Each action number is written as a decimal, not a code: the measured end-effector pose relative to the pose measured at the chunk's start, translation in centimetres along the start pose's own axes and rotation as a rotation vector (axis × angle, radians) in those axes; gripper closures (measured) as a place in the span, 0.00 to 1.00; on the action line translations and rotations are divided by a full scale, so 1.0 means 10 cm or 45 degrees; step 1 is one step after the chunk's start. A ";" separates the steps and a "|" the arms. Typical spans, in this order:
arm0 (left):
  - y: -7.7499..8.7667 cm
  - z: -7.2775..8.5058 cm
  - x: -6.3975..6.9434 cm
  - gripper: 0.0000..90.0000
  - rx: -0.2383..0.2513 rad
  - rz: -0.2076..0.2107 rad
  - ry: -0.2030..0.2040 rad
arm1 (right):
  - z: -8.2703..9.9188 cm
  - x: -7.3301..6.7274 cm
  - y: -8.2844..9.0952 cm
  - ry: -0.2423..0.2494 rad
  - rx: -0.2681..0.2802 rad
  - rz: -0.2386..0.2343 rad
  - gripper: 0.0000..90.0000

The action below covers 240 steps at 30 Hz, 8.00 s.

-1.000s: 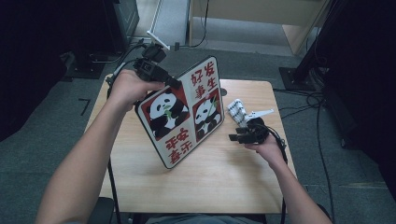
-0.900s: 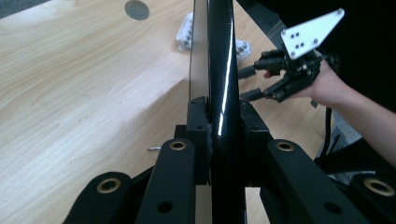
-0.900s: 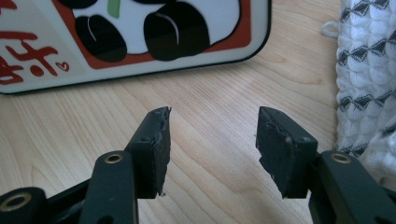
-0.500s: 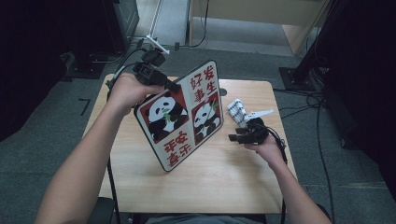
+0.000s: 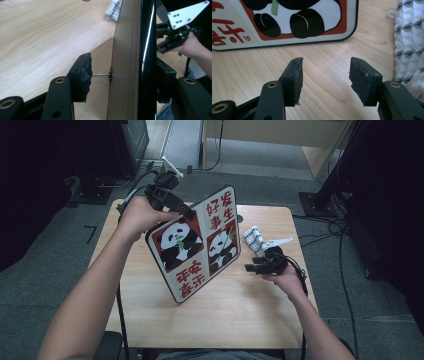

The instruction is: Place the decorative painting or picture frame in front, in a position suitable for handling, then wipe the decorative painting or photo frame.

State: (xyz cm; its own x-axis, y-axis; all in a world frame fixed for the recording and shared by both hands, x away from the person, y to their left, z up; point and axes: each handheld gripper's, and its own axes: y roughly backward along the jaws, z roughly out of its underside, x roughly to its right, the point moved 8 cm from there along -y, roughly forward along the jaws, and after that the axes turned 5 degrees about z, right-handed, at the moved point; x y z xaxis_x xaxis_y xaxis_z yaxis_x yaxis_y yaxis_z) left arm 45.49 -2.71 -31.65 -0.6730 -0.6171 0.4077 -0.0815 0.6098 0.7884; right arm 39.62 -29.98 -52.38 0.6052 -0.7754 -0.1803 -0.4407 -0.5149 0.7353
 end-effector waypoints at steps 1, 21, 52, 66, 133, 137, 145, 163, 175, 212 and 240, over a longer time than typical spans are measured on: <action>0.00 0.00 -0.01 0.47 0.005 -0.013 -0.011 | 0.00 -0.01 0.00 -0.001 -0.003 -0.003 0.51; -0.01 0.01 -0.04 0.29 0.124 -0.027 -0.132 | 0.01 -0.02 -0.01 0.007 -0.013 -0.003 0.51; 0.32 0.05 -0.08 0.18 0.256 -0.047 -0.084 | 0.02 0.02 0.00 -0.012 -0.028 0.010 0.49; 0.74 0.25 -0.23 0.41 0.323 -0.045 -0.015 | -0.03 0.09 0.03 -0.023 -0.004 0.023 0.51; 0.18 1.87 -0.31 0.40 0.443 0.027 0.031 | -0.31 0.99 -0.36 -0.157 -0.012 0.318 0.69; 0.14 1.91 -0.28 0.42 0.448 0.029 0.046 | -0.28 1.02 -0.40 -0.179 -0.027 0.312 0.74; 0.09 1.91 -0.23 0.53 0.457 0.060 0.042 | -0.24 1.07 -0.45 -0.214 -0.047 0.302 0.88; -0.06 1.78 -0.11 0.59 0.475 0.134 0.029 | -0.44 0.87 -0.23 -0.206 -0.001 0.179 0.91; -0.17 1.66 -0.08 0.65 0.507 0.144 -0.007 | -0.60 0.58 -0.06 -0.144 -0.028 0.103 0.91; -0.22 1.48 -0.12 0.87 0.604 0.188 -0.073 | -1.12 0.29 0.48 -0.076 0.068 0.065 0.90; -0.22 1.46 -0.17 0.87 0.610 0.224 -0.067 | -2.16 0.13 1.09 0.062 0.069 0.073 0.91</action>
State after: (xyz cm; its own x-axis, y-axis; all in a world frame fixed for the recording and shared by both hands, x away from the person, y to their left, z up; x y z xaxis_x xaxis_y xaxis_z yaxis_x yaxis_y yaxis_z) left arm 36.06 4.20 -40.82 -0.7422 -0.4660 0.4816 -0.2830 0.8694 0.4051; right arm 49.95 -28.75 -30.53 0.6090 -0.7861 -0.1056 -0.5102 -0.4901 0.7067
